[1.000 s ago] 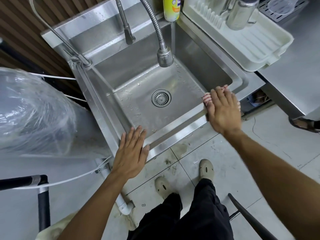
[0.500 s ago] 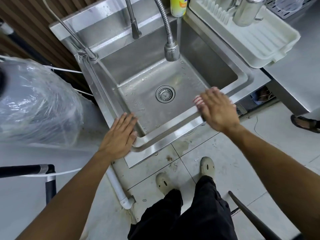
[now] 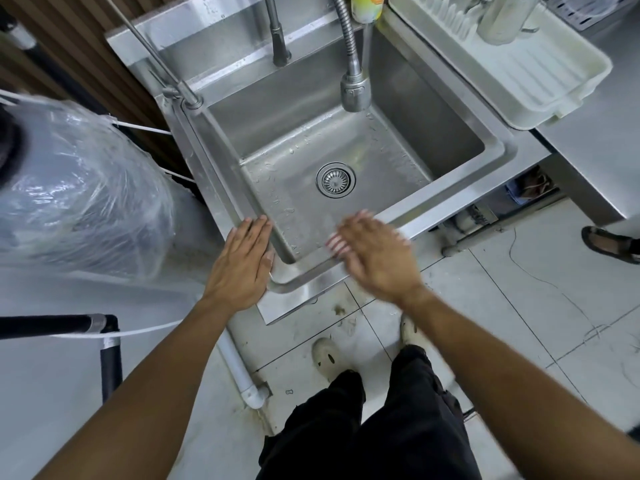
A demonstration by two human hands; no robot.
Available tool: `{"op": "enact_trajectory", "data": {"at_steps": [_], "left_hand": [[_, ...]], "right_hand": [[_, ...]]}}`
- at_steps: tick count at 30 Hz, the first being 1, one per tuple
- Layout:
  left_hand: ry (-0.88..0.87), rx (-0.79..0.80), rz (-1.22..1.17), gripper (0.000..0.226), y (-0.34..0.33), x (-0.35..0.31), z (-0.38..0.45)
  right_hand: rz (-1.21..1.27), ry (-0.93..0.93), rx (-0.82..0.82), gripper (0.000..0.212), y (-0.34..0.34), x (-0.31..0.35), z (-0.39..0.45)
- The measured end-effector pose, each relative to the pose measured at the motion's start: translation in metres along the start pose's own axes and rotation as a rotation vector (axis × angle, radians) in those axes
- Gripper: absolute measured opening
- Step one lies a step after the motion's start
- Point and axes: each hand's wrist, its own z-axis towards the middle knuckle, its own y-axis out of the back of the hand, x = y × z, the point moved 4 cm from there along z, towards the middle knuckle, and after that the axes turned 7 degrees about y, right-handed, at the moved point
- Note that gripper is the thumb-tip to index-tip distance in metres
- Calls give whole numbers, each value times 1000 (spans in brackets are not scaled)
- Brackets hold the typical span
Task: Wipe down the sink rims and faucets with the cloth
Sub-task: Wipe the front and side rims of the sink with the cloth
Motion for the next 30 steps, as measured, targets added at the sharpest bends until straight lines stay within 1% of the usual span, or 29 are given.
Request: {"op": "enact_trajectory", "data": {"at_steps": [2,3,5,7,9,12,14,15,16,17,18,20,22,23,26,27,28,30], "left_hand": [[-2,4,30,61,-2,0,1],[-3,2,33,61,-2,0,1],[-4,-5,22,61,-2,0,0],[-10,-7,21,61,-2,0,1],[-15,-7,16,61,-2,1,0],[-63,6,7,61,0,5,1],[-124,25,32,60,3,12,3],[-151,32,47,60,5,15,4],[-171,36,63,60,6,17,5],[-182,37,82,60,6,18,5],[-185,38,96,60,6,18,5],[-168,30,93,60,4,18,6],[-139,16,76,61,3,16,6],[-131,12,67,61,4,16,6],[-73,-9,21,65,4,17,3],[-51,-11,-5,65,4,17,2],[-41,-9,-24,65,4,17,2],[-53,-4,-37,63,3,19,2]], "right_hand": [[-57,-190,-41,57,23,-60,-5],[-80,-271,-56,59,30,-76,-7],[-96,-420,-91,63,32,-73,-2],[-80,-489,-138,65,22,-31,4],[-62,-407,-142,64,5,27,6],[-17,-144,-32,62,-27,107,3],[-8,33,42,61,-36,121,0],[-6,99,56,59,-35,111,0],[0,125,62,58,-31,93,-1],[1,107,54,56,-24,69,-1],[-9,50,30,56,-14,41,-1],[-43,-107,8,58,5,-12,-6],[-70,-228,4,61,16,-41,-10],[-75,-277,-18,62,16,-42,-9],[-48,-457,-120,65,5,-3,-2],[-31,-454,-125,69,-3,20,1],[-16,-404,-95,71,-11,46,3],[5,-282,-15,68,-31,95,9]]}}
